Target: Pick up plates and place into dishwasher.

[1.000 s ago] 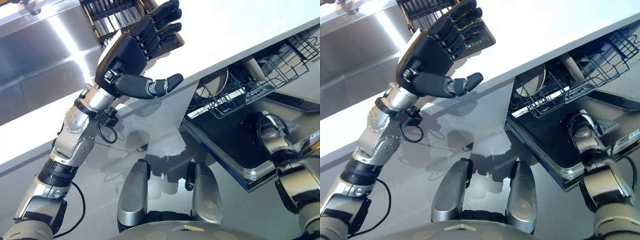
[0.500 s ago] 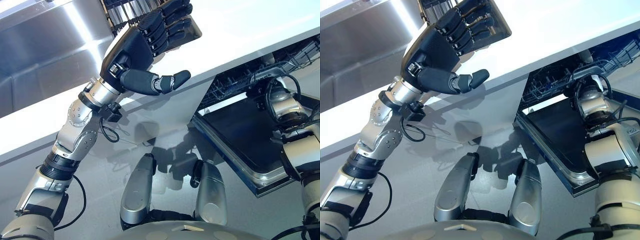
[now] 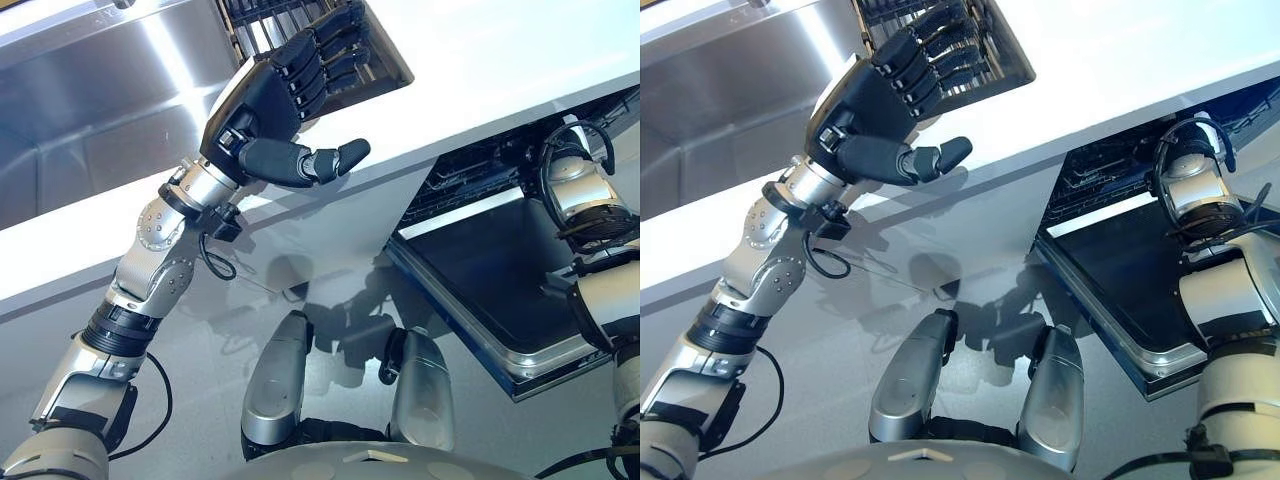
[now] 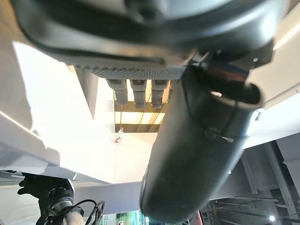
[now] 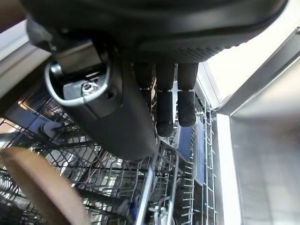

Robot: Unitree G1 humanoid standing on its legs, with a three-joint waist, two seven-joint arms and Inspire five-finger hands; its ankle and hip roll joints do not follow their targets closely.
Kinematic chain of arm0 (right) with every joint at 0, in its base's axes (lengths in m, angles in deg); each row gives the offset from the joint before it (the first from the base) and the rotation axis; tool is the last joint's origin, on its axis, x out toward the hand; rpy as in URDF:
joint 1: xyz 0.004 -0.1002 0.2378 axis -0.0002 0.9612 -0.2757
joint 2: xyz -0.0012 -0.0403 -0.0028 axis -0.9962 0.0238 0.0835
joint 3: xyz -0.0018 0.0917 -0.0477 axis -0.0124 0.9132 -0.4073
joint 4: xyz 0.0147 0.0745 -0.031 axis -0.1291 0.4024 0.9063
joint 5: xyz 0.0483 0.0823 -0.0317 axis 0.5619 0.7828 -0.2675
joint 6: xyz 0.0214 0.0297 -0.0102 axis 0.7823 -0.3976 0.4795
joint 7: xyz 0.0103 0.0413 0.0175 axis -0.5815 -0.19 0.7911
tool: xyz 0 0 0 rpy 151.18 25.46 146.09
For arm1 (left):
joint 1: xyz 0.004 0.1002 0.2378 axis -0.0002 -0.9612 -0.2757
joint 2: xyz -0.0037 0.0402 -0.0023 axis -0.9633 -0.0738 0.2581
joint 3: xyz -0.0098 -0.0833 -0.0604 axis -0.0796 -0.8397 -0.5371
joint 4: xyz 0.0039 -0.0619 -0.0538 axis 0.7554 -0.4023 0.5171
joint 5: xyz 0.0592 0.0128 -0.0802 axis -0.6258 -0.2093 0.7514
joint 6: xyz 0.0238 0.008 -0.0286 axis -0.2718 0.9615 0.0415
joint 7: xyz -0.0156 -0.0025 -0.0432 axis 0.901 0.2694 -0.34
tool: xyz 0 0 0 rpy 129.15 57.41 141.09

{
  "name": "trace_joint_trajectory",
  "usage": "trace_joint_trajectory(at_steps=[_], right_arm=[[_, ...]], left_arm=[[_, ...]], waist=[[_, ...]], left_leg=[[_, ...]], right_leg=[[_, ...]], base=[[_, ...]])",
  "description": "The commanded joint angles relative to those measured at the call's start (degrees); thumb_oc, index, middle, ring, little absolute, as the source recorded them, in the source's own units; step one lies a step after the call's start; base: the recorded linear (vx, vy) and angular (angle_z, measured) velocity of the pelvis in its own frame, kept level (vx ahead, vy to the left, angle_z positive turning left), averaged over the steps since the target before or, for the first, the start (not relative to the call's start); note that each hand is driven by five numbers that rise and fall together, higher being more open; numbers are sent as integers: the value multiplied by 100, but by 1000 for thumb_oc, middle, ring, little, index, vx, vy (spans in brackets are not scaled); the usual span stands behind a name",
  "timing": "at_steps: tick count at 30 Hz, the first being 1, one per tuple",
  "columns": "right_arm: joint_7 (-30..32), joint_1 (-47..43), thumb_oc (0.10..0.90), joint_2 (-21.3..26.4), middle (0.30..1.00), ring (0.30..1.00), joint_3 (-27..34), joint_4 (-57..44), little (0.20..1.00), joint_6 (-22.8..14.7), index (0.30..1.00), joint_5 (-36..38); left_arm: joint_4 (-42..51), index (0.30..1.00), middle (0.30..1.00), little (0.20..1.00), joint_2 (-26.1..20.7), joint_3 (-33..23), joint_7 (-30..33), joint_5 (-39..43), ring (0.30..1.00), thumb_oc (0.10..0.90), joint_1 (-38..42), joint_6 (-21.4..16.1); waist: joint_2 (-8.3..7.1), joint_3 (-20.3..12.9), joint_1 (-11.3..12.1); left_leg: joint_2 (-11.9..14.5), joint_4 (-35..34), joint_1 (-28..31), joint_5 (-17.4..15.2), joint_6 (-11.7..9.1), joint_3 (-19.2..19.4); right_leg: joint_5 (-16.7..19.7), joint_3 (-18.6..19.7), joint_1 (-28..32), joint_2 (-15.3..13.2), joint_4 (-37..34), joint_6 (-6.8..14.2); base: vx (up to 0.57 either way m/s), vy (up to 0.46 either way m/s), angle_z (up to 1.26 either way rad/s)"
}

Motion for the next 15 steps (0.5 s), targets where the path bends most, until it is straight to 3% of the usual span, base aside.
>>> trace_joint_trajectory(at_steps=[1, 7, 13, 14, 15], right_arm=[[-10, -665, 100, 274, 300, 300, 28, 106, 200, -384, 300, -423], [-325, -118, 100, 440, 300, 300, 94, 114, 200, -387, 300, -556], [-183, 1168, 100, 692, 300, 300, 644, -728, 200, -419, 300, -818], [-114, 1448, 800, 758, 900, 900, 803, -1010, 900, -416, 900, -863], [-74, 1720, 800, 835, 900, 900, 951, -1256, 900, -489, 900, -817]], left_arm=[[343, 900, 900, 900, 14, -196, -123, 442, 900, 800, 223, -646], [347, 900, 900, 900, 58, -134, -106, 462, 900, 800, 383, -739], [387, 900, 900, 900, 130, -152, 40, 320, 900, 800, 274, -738], [398, 900, 900, 900, 127, -162, 123, 263, 900, 800, 266, -743], [404, 900, 900, 900, 105, -164, 179, 246, 900, 800, 261, -804]], waist=[[-190, -356, 98], [-314, -473, -87], [-471, -672, -458], [-491, -701, -558], [-503, -722, -639]], left_leg=[[-5, -20, 42, -8, 593, 146], [106, -53, 193, -155, 624, 249], [234, -105, 497, -332, 634, 418], [258, -160, 568, -336, 636, 472], [278, -201, 628, -333, 641, 521]], right_leg=[[-185, -117, 545, 173, 347, -502], [-159, -41, 673, 215, 152, -479], [-77, 132, 949, 381, -186, -414], [-58, 173, 982, 421, -240, -398], [-20, 208, 1015, 443, -300, -381]], base=[[-79, 67, 1], [-55, 68, -2], [-13, 102, -10], [-15, 90, -10], [-20, 81, -11]])
